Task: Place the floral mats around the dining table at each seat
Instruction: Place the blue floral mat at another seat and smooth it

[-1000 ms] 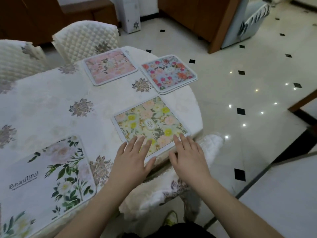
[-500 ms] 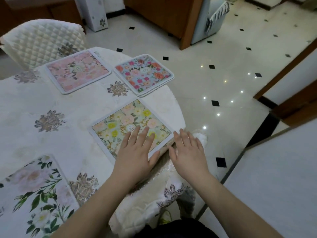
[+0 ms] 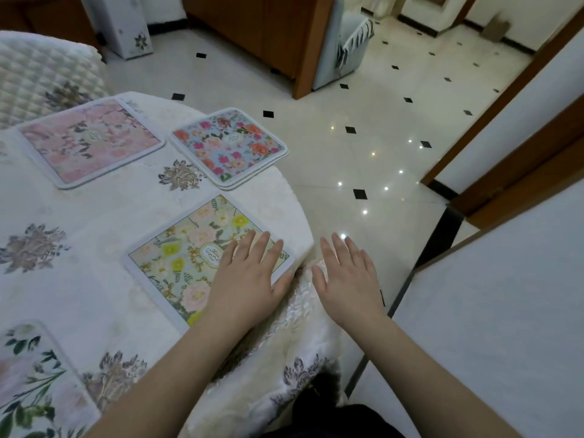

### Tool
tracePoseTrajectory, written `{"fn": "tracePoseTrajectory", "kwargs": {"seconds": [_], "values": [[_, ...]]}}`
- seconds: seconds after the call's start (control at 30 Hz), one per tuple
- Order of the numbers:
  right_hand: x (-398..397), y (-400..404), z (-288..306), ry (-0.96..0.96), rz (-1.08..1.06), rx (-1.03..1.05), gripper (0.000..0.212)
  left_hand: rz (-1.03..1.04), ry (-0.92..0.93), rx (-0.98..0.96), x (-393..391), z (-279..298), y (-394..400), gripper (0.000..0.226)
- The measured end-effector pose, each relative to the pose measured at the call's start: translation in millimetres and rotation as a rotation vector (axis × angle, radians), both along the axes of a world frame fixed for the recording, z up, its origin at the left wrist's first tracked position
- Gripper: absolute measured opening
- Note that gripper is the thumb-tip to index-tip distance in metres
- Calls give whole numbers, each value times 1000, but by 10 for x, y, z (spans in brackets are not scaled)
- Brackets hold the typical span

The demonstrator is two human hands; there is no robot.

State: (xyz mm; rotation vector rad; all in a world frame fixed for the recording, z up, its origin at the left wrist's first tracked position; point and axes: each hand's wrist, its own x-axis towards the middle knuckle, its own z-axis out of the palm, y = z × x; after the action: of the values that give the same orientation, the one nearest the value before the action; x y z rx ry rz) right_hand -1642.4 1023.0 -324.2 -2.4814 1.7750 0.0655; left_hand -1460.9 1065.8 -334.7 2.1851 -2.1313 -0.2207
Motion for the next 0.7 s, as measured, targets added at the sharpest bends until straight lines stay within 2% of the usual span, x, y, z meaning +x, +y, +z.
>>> {"fn": "tracePoseTrajectory", "kwargs": {"seconds": [0.27,0.47,0.63,0.7], "values": [[-247,-523,-75,-28,14,22,77,9,24,35,-221,41,-426,82],[-627,-1203,-211,-67,57,67,79,43,-55,47,-656,-47,-1074,68],[-1119,-1886,-194,-82,94,97,61,77,-52,119,-1167,0,-1693,77],[-1301,-2121,-207,-81,107,125,63,97,-64,144,-1345,9,-1905,74]]}}
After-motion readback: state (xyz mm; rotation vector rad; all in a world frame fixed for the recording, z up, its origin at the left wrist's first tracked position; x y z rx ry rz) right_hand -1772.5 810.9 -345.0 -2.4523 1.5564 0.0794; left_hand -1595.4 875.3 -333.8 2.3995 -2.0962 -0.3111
